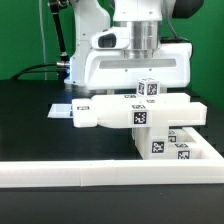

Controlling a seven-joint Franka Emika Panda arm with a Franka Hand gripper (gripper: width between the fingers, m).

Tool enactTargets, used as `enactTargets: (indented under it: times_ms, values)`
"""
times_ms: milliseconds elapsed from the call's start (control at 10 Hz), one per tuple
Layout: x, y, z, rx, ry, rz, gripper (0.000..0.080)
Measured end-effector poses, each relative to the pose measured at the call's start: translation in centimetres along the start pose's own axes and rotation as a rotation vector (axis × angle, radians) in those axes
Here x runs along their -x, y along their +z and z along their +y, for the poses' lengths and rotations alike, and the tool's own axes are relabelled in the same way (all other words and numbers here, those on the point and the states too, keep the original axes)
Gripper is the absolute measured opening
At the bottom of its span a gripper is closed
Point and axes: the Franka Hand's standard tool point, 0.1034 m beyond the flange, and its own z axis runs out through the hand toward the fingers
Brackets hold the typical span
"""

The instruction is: Assemble chair

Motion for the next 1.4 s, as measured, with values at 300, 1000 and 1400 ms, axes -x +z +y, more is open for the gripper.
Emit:
enactTargets:
  times_ms: [300,1000,1400]
  values:
    - [0.0,0.1,0.1,0.001,0.002,-0.001,0.0649]
    - [0.4,2.6,0.4,0.029,-0.010,-0.016,0.0649]
    - [0.7,3.0,0.2,0.031,-0.008,-0.025,0.0649]
